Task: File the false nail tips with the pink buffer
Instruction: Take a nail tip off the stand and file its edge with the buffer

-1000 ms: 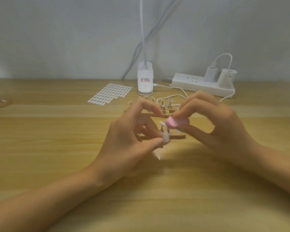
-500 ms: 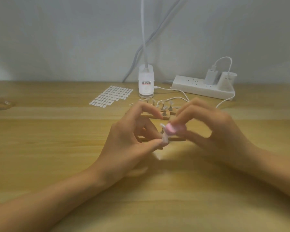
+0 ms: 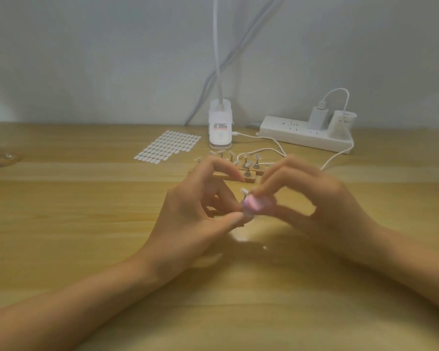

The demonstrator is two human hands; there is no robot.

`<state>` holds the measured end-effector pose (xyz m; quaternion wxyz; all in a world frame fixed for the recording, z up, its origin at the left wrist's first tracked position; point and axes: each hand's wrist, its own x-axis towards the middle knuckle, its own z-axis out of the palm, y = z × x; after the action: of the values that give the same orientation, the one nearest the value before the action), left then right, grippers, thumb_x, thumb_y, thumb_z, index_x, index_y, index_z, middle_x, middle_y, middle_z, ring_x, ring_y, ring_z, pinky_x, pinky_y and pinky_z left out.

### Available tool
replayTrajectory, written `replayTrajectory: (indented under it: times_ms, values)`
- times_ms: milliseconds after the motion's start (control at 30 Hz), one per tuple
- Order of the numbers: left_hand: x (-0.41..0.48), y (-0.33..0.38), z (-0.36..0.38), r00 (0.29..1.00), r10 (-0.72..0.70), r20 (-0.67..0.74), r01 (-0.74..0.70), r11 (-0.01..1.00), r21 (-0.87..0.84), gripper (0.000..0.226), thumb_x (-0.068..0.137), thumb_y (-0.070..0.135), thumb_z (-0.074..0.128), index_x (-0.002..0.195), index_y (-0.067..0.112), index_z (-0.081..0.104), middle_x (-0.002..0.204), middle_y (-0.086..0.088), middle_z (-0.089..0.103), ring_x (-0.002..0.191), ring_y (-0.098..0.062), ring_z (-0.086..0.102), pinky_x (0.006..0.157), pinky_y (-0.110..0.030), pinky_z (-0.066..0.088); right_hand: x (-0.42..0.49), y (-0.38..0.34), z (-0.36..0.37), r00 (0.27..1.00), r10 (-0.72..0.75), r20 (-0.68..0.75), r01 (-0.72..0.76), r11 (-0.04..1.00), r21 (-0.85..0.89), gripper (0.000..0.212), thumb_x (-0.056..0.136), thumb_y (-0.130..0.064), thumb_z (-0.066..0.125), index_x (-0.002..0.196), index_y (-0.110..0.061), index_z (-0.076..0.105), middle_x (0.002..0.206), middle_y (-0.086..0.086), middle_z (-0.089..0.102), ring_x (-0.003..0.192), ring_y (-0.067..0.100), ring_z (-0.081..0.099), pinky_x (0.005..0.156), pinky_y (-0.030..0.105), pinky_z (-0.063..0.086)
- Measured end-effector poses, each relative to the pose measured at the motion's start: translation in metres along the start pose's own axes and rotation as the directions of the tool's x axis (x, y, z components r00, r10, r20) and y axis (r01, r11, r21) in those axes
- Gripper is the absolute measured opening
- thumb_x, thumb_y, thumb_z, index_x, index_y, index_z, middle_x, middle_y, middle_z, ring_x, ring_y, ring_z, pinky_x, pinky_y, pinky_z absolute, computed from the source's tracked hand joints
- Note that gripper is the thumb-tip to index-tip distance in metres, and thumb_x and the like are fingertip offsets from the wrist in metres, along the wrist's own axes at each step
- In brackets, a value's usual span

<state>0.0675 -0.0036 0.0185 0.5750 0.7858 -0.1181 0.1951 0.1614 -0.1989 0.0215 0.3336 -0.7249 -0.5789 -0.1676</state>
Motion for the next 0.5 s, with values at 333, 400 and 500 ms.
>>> replayTrajectory:
  times_ms: [333,400,500]
  values:
    - [-0.001,-0.002,-0.002,1.000,-0.005,0.007,0.006,1.000,-0.027,0.038,0.078,0.023,0.085,0.106,0.032,0.061,0.078,0.006,0.076,0.071,-0.010,0.072,0.060,-0.017,0.050,0.015,-0.004,-0.044,0.893,0.123,0.433,-0.143,0.990,0.016,0.015,0.089,-0.039,0.075,0.096,-0.026,0.072,0.090,-0.015,0.062,0.082,0.005,0.062,0.074,0.014,0.048]
    - [-0.002,-0.002,-0.003,0.999,-0.027,0.023,0.029,0.994,-0.102,0.039,0.080,0.022,0.085,0.111,0.031,0.063,0.082,0.002,0.078,0.079,-0.013,0.075,0.062,-0.016,0.053,0.012,-0.007,-0.042,0.804,0.199,0.561,-0.153,0.980,-0.127,0.020,0.087,-0.049,0.072,0.101,-0.039,0.062,0.097,-0.023,0.057,0.087,-0.001,0.058,0.073,0.013,0.045]
    - [-0.001,-0.002,-0.003,0.999,-0.044,0.033,0.048,0.987,-0.155,0.044,0.082,0.018,0.082,0.120,0.031,0.063,0.085,-0.001,0.079,0.083,-0.014,0.076,0.063,-0.016,0.054,0.012,-0.006,-0.041,0.749,0.289,0.596,-0.140,0.949,-0.284,0.033,0.082,-0.062,0.068,0.109,-0.049,0.053,0.104,-0.029,0.053,0.097,-0.005,0.055,0.077,0.017,0.046]
